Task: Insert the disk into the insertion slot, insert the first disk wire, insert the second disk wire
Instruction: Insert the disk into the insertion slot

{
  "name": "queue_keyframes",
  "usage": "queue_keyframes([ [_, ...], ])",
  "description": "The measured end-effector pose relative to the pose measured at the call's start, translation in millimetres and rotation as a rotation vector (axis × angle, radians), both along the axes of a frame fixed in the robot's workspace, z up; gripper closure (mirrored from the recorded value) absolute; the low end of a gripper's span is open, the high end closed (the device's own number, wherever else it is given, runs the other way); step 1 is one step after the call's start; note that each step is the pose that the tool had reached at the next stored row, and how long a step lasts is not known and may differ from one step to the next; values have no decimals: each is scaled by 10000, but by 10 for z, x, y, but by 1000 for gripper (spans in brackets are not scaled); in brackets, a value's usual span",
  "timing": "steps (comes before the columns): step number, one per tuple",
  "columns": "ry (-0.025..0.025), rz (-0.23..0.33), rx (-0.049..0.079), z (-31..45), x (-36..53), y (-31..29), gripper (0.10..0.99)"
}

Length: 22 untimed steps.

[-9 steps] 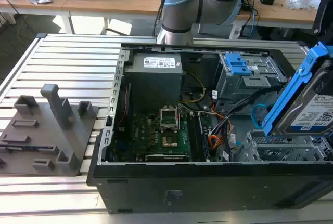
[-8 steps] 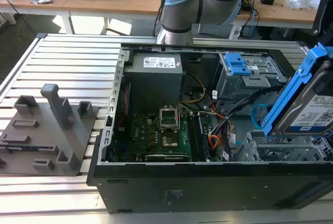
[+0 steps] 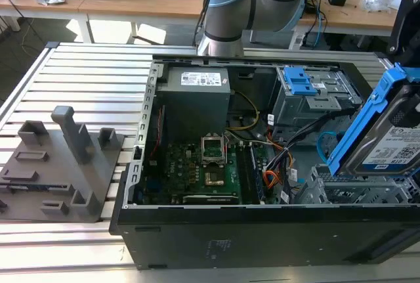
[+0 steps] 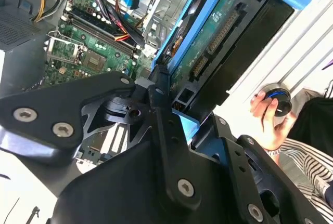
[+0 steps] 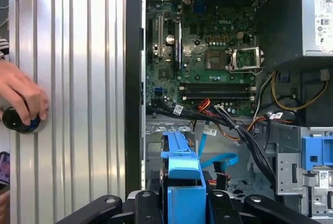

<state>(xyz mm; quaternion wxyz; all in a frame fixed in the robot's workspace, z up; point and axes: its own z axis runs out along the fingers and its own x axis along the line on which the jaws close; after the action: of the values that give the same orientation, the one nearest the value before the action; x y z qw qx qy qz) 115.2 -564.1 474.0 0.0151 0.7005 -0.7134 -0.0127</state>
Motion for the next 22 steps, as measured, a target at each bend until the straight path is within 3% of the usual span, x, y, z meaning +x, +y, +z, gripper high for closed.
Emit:
queue_keyframes([
  [22, 0, 0, 1, -116, 0, 0, 722],
])
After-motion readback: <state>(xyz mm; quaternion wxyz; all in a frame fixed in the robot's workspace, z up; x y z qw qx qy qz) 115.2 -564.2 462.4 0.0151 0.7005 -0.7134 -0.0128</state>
